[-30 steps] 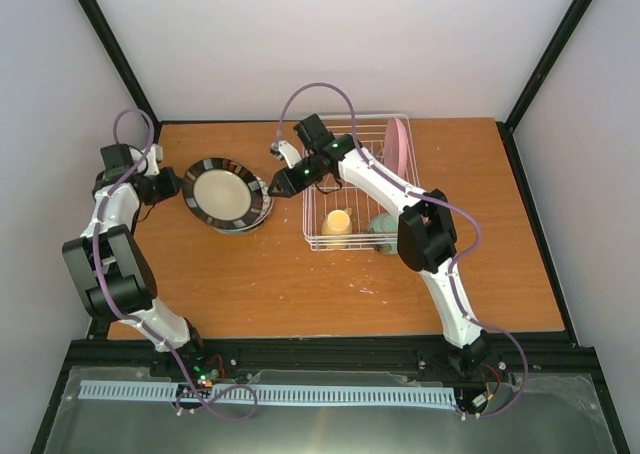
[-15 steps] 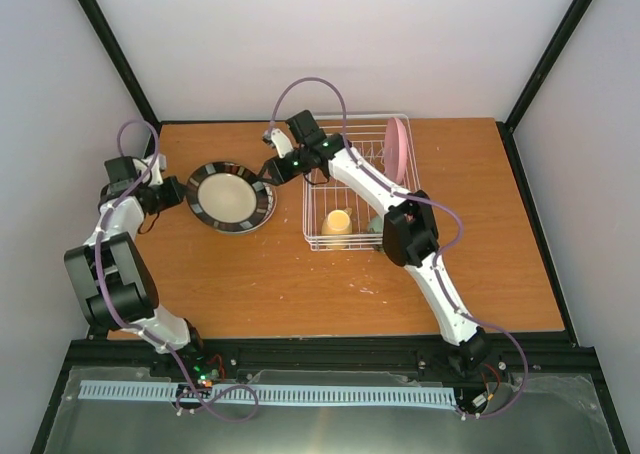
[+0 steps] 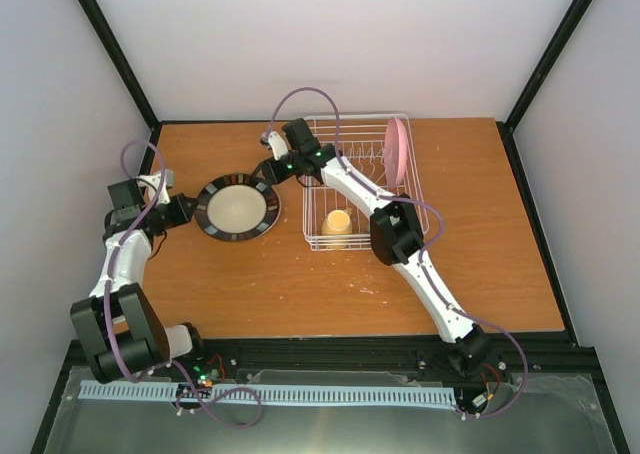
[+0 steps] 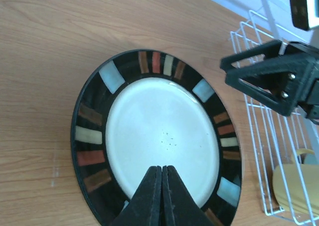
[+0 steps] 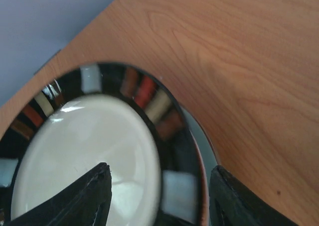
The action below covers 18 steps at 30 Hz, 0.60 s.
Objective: Load the mixed dishes into the dish rack
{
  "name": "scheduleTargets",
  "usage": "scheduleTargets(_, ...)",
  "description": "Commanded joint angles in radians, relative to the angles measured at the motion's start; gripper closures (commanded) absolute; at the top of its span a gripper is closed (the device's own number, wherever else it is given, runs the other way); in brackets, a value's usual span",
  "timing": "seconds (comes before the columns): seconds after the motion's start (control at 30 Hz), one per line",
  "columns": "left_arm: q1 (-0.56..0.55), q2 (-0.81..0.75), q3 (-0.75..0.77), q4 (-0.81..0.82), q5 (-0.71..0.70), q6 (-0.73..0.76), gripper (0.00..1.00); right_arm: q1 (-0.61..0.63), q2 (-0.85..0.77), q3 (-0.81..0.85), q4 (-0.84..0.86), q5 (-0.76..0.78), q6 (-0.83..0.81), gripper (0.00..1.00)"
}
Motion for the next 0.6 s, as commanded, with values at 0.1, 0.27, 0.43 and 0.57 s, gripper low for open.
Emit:
scheduleTargets(0.1,-0.004,-0.06,-0.045,0.025,0.062,-0.034,0.99,0.012,0.044,0.057,0.13,-0.092,0.042,0.45)
scheduleTargets(0.27,-0.005,-0.026,-0.042,0.004,-0.053,-0.026,0.99,0.023,0.035,0.047,0.103,-0.114,0.04,0.46)
scheduleTargets(0.43,-0.004,0.103,-0.02,-0.018,-0.084,-0.047,0.78,0.021,0.012,0.023,0.075,-0.131,0.026,0.49)
scheduleTargets(0.57,-0.004,0.152,-0.013,-0.017,-0.081,-0.048,0.58,0.017,0.004,0.006,0.059,-0.134,0.02,0.5)
